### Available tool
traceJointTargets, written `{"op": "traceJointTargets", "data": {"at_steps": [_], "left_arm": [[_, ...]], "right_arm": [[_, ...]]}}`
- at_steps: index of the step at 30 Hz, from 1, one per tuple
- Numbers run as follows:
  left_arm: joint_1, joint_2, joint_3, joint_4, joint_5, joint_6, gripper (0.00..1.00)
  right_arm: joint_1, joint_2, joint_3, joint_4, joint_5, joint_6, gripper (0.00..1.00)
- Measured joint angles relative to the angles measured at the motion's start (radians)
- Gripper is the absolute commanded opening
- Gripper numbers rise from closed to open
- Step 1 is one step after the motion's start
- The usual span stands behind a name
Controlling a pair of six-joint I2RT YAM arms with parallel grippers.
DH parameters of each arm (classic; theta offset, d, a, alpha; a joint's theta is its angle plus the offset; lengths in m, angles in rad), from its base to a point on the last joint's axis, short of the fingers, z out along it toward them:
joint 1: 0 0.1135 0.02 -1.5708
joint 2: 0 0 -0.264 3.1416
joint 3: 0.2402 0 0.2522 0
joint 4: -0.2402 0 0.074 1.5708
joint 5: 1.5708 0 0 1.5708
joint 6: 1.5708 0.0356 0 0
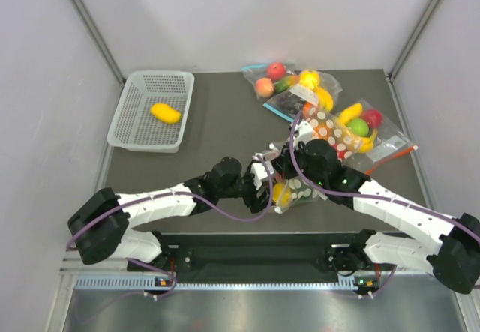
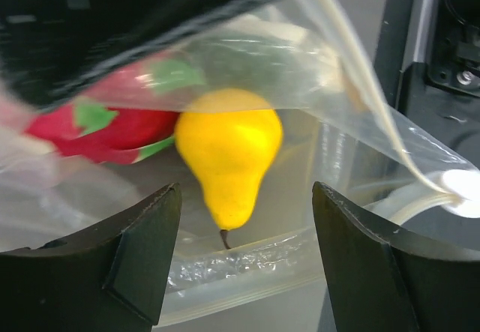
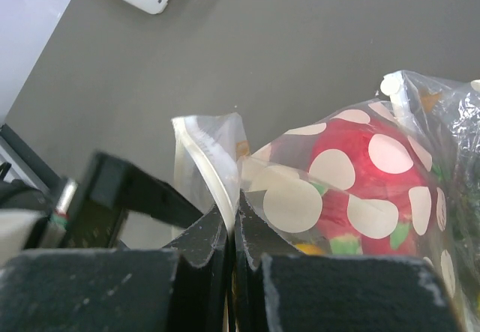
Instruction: Open the zip-top bag and remove the fake food
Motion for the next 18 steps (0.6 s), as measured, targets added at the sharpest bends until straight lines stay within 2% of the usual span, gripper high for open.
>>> {"op": "traceJointTargets", "data": {"at_steps": [7, 9, 18], "left_arm": [[-0.06, 0.069, 0.0, 0.052, -0.037, 0.0, 0.78], [-0.076, 0.082, 0.0, 0.065, -0.058, 0.0, 0.82], [-0.154, 0.077, -0.008, 0.15, -0.139, 0.008, 0.82]], "right_arm": [[0.0, 0.0, -0.008, 0.003, -0.002, 0.005, 0.0], [0.0, 0.0, -0.017, 0.003, -0.003, 0.007, 0.0], [0.0, -0.012, -0.04, 0.014, -0.005, 0.013, 0.0]]}}
